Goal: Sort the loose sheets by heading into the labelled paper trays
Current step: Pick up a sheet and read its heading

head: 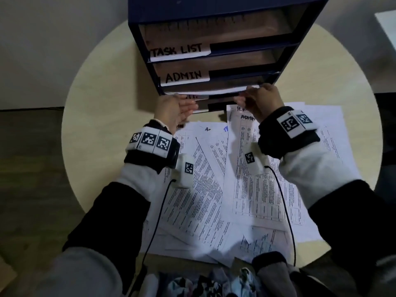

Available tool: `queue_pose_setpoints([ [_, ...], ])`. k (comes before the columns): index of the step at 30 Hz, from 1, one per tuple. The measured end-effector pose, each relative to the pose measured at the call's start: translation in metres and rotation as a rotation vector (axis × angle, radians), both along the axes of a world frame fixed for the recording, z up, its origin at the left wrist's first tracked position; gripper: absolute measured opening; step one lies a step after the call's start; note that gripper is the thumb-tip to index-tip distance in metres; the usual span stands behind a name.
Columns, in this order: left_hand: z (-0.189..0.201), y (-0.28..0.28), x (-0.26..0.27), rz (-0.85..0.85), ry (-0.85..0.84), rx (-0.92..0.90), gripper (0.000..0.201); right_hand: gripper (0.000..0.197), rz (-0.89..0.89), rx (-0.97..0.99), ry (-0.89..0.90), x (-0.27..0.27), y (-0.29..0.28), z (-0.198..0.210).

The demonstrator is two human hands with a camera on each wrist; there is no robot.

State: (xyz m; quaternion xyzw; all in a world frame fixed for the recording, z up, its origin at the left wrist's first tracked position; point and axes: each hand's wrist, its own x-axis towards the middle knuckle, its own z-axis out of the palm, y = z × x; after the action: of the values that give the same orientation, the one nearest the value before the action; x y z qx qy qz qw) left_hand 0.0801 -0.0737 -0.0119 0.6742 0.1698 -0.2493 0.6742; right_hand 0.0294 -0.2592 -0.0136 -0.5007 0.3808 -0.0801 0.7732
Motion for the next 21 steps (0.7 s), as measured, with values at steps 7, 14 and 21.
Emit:
queue_pose_setpoints([
  [7,-0.005,-0.015,0.018,-0.067,0.017,0.1,0.043,0.019,0.146,-0.13,0.028,-0.001,0.01,-0.01],
  [14,0.001,-0.021,0.029,-0.135,0.06,0.14,0.04,0.024,0.31,-0.257,0.112,0.007,-0.003,-0.001],
  [21,0.003,-0.022,-0.002,-0.294,0.006,0.195,0.015,0.031,0.531,-0.446,0.171,-0.025,-0.035,-0.009],
])
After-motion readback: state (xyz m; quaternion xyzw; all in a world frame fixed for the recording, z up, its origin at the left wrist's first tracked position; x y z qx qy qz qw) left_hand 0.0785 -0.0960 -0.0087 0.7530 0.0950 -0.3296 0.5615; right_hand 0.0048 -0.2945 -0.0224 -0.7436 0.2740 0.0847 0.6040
